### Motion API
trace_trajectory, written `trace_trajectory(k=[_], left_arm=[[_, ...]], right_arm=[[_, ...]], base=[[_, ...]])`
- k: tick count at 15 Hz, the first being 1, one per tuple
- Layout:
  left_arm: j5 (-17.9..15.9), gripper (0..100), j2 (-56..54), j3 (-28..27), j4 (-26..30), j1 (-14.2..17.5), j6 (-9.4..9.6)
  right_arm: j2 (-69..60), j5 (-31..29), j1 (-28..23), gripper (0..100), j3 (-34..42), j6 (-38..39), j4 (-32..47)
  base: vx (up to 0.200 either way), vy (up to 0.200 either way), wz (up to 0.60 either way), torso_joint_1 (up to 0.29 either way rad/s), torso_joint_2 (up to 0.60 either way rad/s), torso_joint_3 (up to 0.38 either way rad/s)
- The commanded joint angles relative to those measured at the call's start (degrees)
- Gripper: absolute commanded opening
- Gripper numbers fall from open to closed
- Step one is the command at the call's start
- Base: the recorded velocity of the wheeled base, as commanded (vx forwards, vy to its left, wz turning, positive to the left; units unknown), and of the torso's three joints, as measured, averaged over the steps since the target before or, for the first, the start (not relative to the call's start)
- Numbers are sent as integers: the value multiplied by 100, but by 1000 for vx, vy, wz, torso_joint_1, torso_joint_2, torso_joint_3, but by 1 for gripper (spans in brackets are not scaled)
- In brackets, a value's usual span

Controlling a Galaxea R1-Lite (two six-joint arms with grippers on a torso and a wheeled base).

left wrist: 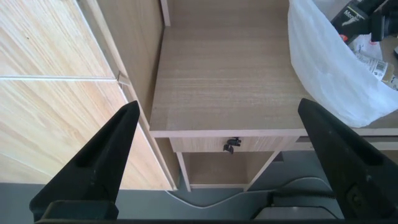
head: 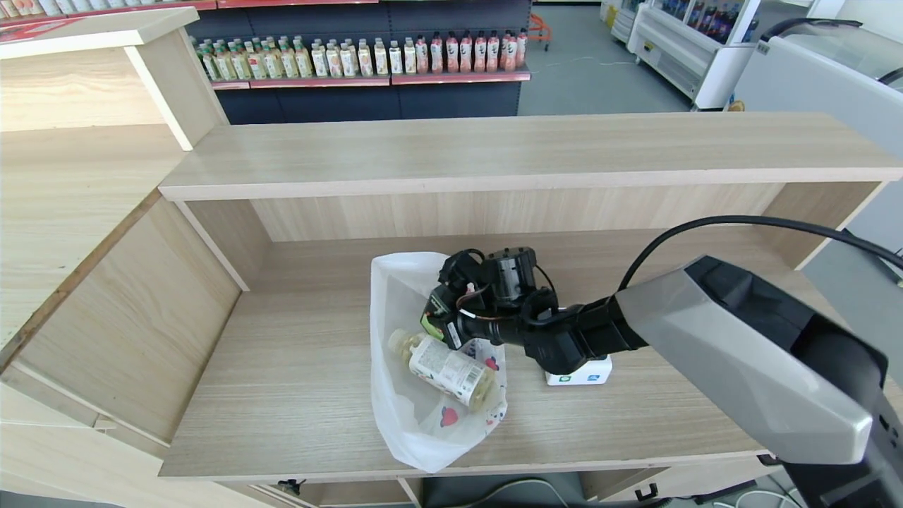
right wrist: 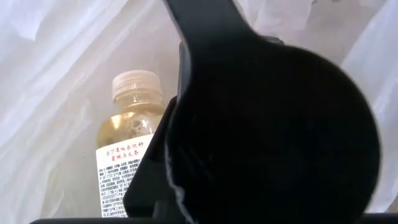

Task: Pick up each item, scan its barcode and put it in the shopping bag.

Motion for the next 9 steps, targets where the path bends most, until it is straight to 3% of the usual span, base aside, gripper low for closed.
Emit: trace_trajectory(k=[1, 6, 7, 9], left_arm=[[2, 100, -2, 1, -1, 0, 2], [2, 100, -2, 1, -1, 0, 2], [2, 100, -2, 1, -1, 0, 2], [2, 100, -2, 1, -1, 0, 2]], right_arm=[[295, -1, 45, 0, -272, -206, -10], [392, 8, 54, 0, -377, -557, -1], [374, 17, 54, 100, -395, -557, -10], [277, 122, 54, 100, -413, -417, -54]], base=[[0, 0, 0, 0, 0, 0], [0, 0, 0, 0, 0, 0], [0, 0, 0, 0, 0, 0], [0, 0, 0, 0, 0, 0]])
